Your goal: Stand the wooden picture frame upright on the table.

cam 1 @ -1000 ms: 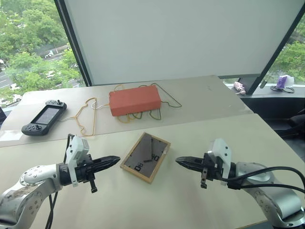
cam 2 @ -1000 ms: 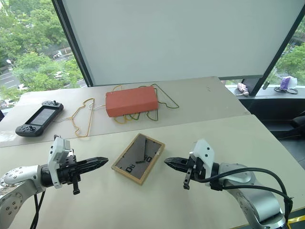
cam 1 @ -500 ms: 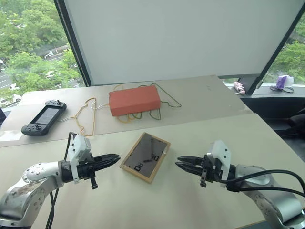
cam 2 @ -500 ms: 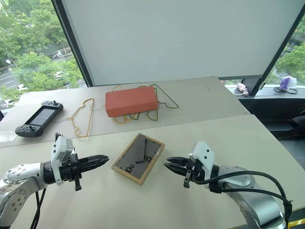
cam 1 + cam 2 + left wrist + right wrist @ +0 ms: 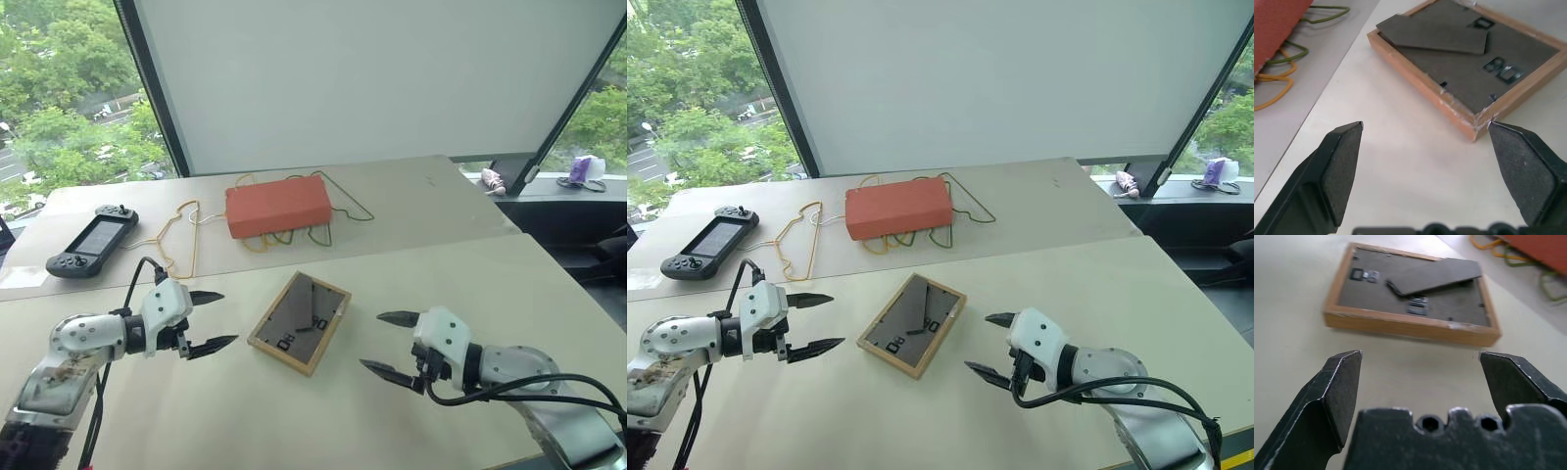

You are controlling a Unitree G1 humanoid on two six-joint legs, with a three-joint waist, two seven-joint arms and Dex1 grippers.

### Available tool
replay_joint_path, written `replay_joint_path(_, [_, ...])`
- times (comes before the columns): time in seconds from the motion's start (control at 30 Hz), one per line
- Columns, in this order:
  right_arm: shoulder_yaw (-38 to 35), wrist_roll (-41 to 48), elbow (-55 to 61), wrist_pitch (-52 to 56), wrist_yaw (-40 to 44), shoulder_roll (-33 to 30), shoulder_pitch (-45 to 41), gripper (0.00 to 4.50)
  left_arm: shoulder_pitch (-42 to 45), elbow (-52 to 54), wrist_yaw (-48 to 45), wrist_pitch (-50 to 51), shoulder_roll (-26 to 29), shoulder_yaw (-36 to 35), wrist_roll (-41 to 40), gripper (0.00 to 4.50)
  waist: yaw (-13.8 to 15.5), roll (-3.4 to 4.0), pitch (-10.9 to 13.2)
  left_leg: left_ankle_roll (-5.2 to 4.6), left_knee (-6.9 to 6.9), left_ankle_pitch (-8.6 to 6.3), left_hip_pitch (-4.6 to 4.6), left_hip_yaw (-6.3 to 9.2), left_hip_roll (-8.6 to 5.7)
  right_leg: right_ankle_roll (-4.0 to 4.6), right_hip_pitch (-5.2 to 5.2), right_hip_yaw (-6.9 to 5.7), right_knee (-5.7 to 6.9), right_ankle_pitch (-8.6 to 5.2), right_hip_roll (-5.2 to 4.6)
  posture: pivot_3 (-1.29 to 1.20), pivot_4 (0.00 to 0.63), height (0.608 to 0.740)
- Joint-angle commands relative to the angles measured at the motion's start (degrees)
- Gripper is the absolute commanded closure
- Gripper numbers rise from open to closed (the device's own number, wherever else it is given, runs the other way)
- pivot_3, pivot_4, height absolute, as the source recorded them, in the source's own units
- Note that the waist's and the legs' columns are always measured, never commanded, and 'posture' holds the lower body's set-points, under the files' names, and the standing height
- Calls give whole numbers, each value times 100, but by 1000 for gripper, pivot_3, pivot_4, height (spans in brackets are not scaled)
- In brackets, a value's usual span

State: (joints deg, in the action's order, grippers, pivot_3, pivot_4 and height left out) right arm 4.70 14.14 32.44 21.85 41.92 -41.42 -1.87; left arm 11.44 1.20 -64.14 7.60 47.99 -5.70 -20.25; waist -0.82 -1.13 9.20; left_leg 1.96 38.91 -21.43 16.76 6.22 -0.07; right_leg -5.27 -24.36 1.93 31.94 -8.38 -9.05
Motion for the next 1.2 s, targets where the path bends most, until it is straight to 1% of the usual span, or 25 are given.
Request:
replay_joint_path(0.03, [-161, 174, 244, 168, -125, 134, 68, 0, 215, 128, -61, 441, -87, -149, -460, 67, -6, 0, 0, 5, 2, 3, -5, 0, -1, 0, -1, 0, -2, 0, -1, 0, 150, 740])
replay_joint_path(0.07, [-185, 246, 308, 238, -138, 171, 111, 251, 235, 156, -60, 558, -102, -145, -513, 25, -8, 0, 0, 26, 3, 14, -5, 0, -1, 0, -1, 0, -4, 0, -1, 0, 150, 740])
replay_joint_path(0.1, [-232, 329, 366, 325, -194, 238, 152, 502, 240, 169, -66, 628, -108, -130, -534, 290, -9, 0, 0, 26, 3, 14, -3, 0, -1, 0, -1, 0, -8, 0, -1, 0, 150, 740])
replay_joint_path(0.13, [-266, 390, 418, 368, -244, 311, 176, 616, 231, 166, -85, 667, -105, -102, -530, 573, -10, 0, 0, 24, 2, 13, -4, 0, -1, 0, -1, 0, -9, 0, -1, 0, 150, 740])
replay_joint_path(0.17, [-284, 437, 460, 434, -285, 364, 187, 962, 230, 138, -99, 632, -112, -68, -493, 769, -20, 0, 0, 23, 2, 12, -4, 0, -1, -1, -2, -1, -10, 0, -1, 0, 150, 740])
replay_joint_path(0.27, [-208, 427, 479, 733, -485, 506, 147, 1994, 424, -171, 17, 635, -190, 63, -308, 1867, -24, 0, 0, 21, 2, 11, -3, 0, 0, -1, -2, -1, -10, 0, 0, 0, 150, 740])
replay_joint_path(0.33, [-52, 431, 440, 1186, -705, 661, 65, 2662, 720, -610, 282, 608, -344, 234, -7, 2543, -11, 0, 0, 15, 2, 8, -2, 0, -1, 0, 4, -1, -5, 0, 0, 0, 150, 740])
replay_joint_path(0.37, [151, 299, 426, 1327, -794, 711, 29, 3002, 866, -855, 392, 421, -459, 435, 279, 2911, -1, 0, 0, -7, 3, -4, -1, 0, 0, 0, 7, -1, 1, 0, 0, 0, 150, 740])
replay_joint_path(0.43, [511, 129, 398, 1702, -1018, 878, -88, 3737, 1123, -1276, 568, 103, -685, 822, 773, 3661, 9, 0, 0, -5, 4, -3, -3, 0, -2, 0, 15, -1, 7, 0, 0, 0, 150, 740])
replay_joint_path(0.47, [660, 70, 379, 1866, -1136, 973, -162, 3978, 1243, -1462, 636, -3, -793, 981, 965, 3906, 9, 0, 0, -5, 4, -2, -5, 0, -1, 0, 17, -1, 10, 0, 0, 0, 150, 740])
replay_joint_path(0.5, [765, 37, 369, 2031, -1233, 1055, -235, 4411, 1350, -1640, 711, -91, -886, 1104, 1133, 4379, 9, 0, 0, -2, 5, -1, -6, 1, -1, 0, 19, -1, 10, 0, 1, 0, 150, 740])
replay_joint_path(0.53, [856, 22, 361, 2208, -1299, 1119, -301, 4461, 1441, -1795, 734, -211, -979, 1198, 1257, 4445, 2, 0, 0, 0, 7, 0, -5, 1, -2, 1, 18, 0, 11, 1, 1, 0, 150, 740])
replay_joint_path(0.6, [999, -80, 252, 2558, -1572, 1369, -521, 4461, 1559, -1945, 670, -534, -1120, 1514, 1566, 4445, -7, -1, -1, 40, 14, 22, -6, 0, -2, 1, 10, -1, 8, 2, 0, 0, 150, 740])
replay_joint_path(0.63, [1030, -110, 222, 2694, -1697, 1484, -604, 4461, 1579, -1970, 610, -658, -1148, 1623, 1661, 4445, -6, -2, -1, 42, 15, 23, -12, 1, -2, 0, 8, -1, 5, 2, 0, 0, 150, 740])
replay_joint_path(0.67, [1016, -70, 198, 2811, -1784, 1630, -713, 4461, 1508, -1816, 462, -755, -1115, 1743, 1714, 4445, -5, 1, -2, 43, 17, 23, -13, 1, -4, 0, 8, -1, 4, 2, -1, 0, 150, 740])
replay_joint_path(0.73, [1040, -79, 145, 2951, -1877, 1795, -904, 4461, 1310, -1398, 192, -612, -1033, 1769, 1549, 4445, -5, 4, -4, 44, 15, 24, -13, 0, -5, -1, 7, -1, 3, 3, -3, 0, 150, 740])
replay_joint_path(0.83, [1120, -197, -58, 3041, -1977, 1891, -1161, 4461, 931, -786, -49, -334, -742, 1722, 1447, 4445, -23, 4, -4, 44, 8, 24, -10, 1, -3, -1, -4, -1, 0, 2, -3, 0, 150, 740])
replay_joint_path(0.93, [1285, -298, -382, 2956, -1924, 1928, -1453, 4461, 332, 50, -210, 85, -342, 1588, 1257, 4445, -93, 5, -4, 41, 2, 23, -9, 1, -2, -3, -12, -1, 0, 1, -2, 0, 150, 740])
replay_joint_path(1.1, [1727, -391, -820, 2714, -1574, 1932, -1907, 4461, -666, 1365, -19, 986, 114, 1133, 854, 4445, -186, 7, -2, 23, -2, 12, -11, 1, 1, -6, -20, -1, 6, -2, 0, 0, 150, 740])
replay_joint_path(1.2, [1937, -363, -946, 2667, -1332, 1941, -2029, 4461, -1099, 1853, 183, 1417, 193, 866, 682, 4445, -195, 8, -2, 21, -2, 11, -8, 1, 2, -7, -28, -1, 10, -3, 1, 0, 150, 740])
